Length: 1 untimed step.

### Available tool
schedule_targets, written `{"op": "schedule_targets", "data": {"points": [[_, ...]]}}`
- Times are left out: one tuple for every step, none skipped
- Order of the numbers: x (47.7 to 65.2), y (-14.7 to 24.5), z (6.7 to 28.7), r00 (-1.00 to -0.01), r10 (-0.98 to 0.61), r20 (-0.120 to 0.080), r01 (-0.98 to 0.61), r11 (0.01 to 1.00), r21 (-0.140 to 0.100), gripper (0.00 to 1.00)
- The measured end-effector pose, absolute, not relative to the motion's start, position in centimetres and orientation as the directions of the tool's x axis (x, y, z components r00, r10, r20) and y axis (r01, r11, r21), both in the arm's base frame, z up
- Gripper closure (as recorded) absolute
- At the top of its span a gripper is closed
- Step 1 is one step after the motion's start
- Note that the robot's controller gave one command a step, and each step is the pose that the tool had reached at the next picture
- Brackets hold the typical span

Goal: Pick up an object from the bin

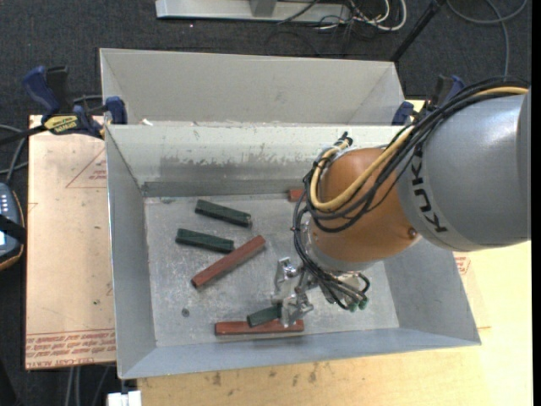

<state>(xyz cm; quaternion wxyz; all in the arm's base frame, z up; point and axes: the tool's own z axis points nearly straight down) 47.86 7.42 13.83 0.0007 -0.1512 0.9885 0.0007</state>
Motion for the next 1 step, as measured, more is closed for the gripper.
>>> {"op": "schedule_targets", "data": {"points": [[48.11, 8.08, 26.68, -0.951, -0.309, -0.003, -0.309, 0.951, 0.0, 1.0]]}}
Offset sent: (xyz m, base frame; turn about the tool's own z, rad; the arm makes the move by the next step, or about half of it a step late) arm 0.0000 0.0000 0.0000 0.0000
